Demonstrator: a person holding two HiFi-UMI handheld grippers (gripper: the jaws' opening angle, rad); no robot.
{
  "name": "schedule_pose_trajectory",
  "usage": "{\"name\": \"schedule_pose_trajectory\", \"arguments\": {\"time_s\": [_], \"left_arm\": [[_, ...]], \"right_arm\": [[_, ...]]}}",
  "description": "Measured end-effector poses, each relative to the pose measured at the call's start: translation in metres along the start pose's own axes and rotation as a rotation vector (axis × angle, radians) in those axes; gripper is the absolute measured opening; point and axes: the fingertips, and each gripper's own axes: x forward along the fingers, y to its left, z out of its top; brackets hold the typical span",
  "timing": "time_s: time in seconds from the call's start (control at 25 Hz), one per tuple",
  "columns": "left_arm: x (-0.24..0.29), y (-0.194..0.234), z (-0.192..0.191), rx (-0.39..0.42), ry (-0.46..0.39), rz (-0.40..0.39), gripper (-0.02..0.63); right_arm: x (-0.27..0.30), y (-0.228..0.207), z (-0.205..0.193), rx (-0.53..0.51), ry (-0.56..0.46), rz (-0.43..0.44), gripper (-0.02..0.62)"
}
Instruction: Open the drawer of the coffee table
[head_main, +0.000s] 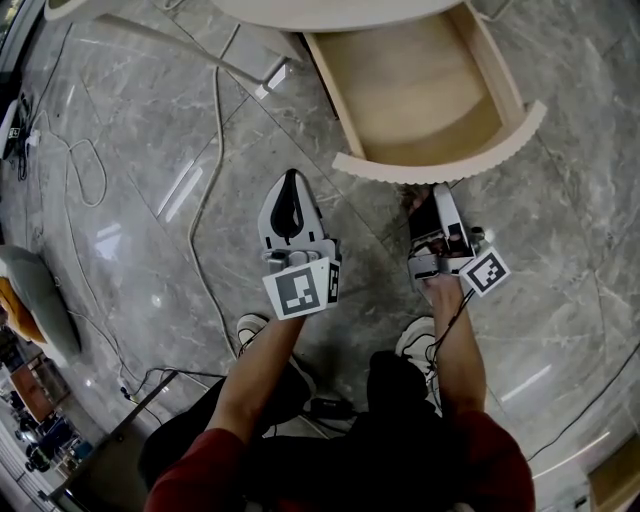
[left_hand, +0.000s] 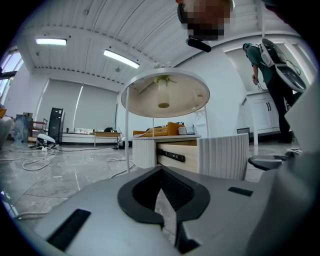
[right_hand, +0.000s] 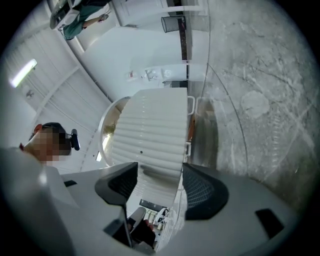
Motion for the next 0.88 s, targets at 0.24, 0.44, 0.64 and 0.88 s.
{"name": "schedule_pose_trajectory", "arguments": {"time_s": [0.24,0.44,0.64,0.88], "left_arm": [[0.002,0.001,0.005,-0.005,-0.015,-0.012,0.014],[0.0,-0.001,0.011,0.001,-0.023,-0.042,0.014],[-0.006,0.001,0.005,0.015,-0.011,-0.043,0.014],[-0.002,-0.005,0.013,0.005,-0.031,-0.109,0.014]], "right_arm": [[-0.005,0.016,-0.004,-0.091,0.014,-0.086,0.293],[-0.016,0.032,-0.008,-0.409,0.082,-0.258,0.292],[-0.024,0.041,-0.013,-1.037,0.17,-0.401,0.291],[-0.022,0.06,-0.016,-1.232,0.172,-0.416,0.291]]}}
